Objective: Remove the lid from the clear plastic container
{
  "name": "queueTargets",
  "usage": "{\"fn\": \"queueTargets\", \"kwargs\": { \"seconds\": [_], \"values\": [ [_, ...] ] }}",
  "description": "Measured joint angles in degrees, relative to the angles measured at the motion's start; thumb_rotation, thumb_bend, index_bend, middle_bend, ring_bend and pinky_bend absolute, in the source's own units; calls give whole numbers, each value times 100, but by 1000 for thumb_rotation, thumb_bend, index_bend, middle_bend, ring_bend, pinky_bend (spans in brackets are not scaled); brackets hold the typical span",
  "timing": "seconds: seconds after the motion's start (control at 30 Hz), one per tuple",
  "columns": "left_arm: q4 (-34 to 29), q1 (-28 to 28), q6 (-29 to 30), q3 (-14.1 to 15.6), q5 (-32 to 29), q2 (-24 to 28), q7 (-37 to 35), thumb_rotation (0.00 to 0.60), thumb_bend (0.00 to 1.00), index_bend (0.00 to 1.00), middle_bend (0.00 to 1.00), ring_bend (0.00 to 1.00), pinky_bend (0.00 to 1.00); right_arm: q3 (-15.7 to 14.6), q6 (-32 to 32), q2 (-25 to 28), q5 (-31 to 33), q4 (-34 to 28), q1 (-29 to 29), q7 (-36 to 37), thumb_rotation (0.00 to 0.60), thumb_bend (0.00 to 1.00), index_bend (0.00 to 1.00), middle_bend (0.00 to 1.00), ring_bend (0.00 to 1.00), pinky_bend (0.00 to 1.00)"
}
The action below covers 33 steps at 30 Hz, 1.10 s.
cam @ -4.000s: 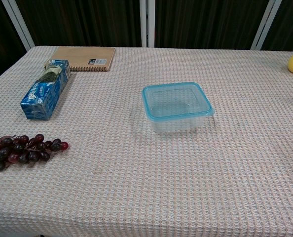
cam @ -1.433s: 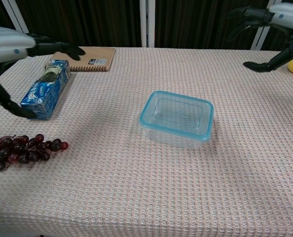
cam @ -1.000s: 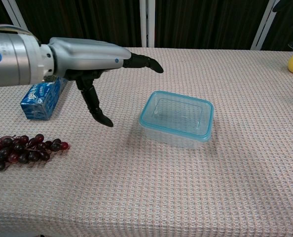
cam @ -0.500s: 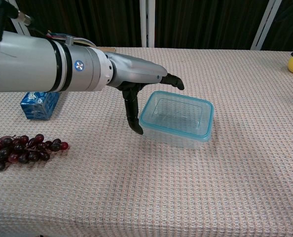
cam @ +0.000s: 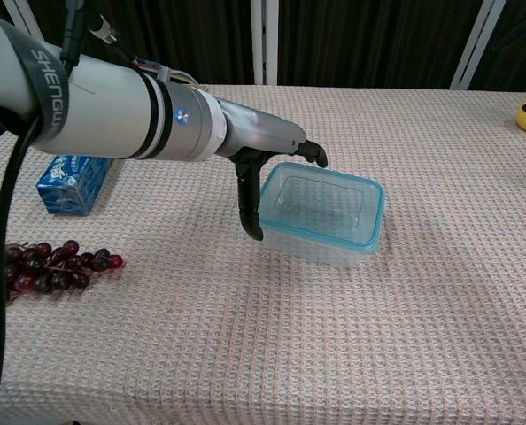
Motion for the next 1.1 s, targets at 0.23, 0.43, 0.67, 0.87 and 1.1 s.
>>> {"fn": "queueTargets", "kwargs": {
  "seconds": [0.23, 0.43, 0.67, 0.87, 1.1],
  "values": [
    [-64, -196, 48, 67, -124, -5, -106, 600, 0, 0, 0, 0, 62, -5, -17, -20, -9, 7, -21, -8, 600, 210, 0, 209, 12, 0],
    [31, -321, 7, 54, -291, -59, -249, 600, 0, 0, 15, 0, 100, -16, -6, -15, -20, -5, -57, -15, 600, 211, 0, 209, 12, 0],
    [171, -383, 92, 70, -309, -201, -408, 600, 0, 166, 251, 181, 289, -87, 36, -53, -174, -20, -86, 32, 600, 211, 0, 238, 28, 82],
    [343, -381, 589, 62, -407, -384, -418, 600, 0, 226, 329, 248, 439, -316, 53, -225, -782, -5, -15, 306, 600, 211, 21, 336, 120, 244],
    [501, -410, 885, 55, -710, -548, -158, 600, 0, 227, 329, 248, 428, -369, -219, -915, -1072, 382, 262, -309, 600, 38, 170, 375, 156, 291]
  ]
}}
